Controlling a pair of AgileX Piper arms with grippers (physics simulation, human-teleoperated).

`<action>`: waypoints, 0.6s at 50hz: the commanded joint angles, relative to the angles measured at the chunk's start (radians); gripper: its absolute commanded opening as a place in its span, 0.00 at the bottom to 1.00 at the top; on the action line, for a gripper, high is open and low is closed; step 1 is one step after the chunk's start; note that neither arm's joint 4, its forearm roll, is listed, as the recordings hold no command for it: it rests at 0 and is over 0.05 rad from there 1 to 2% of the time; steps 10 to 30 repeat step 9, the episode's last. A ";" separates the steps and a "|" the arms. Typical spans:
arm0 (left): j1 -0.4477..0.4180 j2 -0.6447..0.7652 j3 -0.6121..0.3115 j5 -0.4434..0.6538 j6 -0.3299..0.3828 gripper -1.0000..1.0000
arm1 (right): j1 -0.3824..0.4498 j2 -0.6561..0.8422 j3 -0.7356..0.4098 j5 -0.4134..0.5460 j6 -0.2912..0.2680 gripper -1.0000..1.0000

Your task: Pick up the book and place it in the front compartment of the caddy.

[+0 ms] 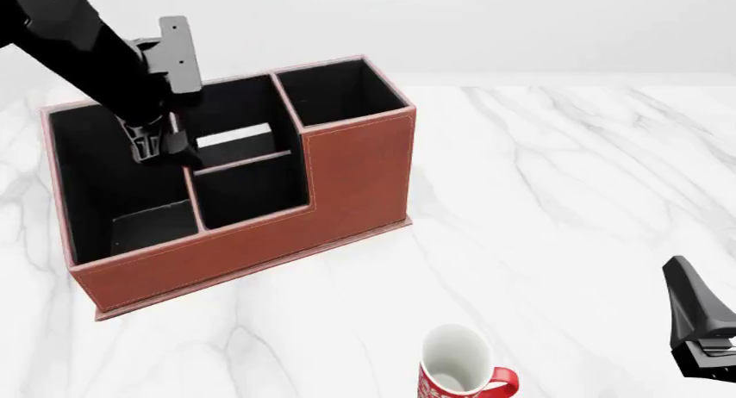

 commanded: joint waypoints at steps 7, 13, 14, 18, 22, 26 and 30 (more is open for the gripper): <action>-0.113 -0.200 0.212 -0.176 -0.119 1.00 | 0.000 0.001 0.000 -0.002 0.001 1.00; -0.137 -0.214 0.223 -0.199 -0.148 1.00 | 0.000 0.001 0.000 -0.002 0.001 1.00; -0.137 -0.214 0.223 -0.199 -0.148 1.00 | 0.000 0.001 0.000 -0.002 0.001 1.00; -0.137 -0.214 0.223 -0.199 -0.148 1.00 | 0.000 0.001 0.000 -0.002 0.001 1.00; -0.137 -0.214 0.223 -0.199 -0.148 1.00 | 0.000 0.001 0.000 -0.002 0.001 1.00; -0.137 -0.214 0.223 -0.199 -0.148 1.00 | 0.000 0.001 0.000 -0.002 0.001 1.00; -0.137 -0.214 0.223 -0.199 -0.148 1.00 | 0.000 0.001 0.000 -0.002 0.001 1.00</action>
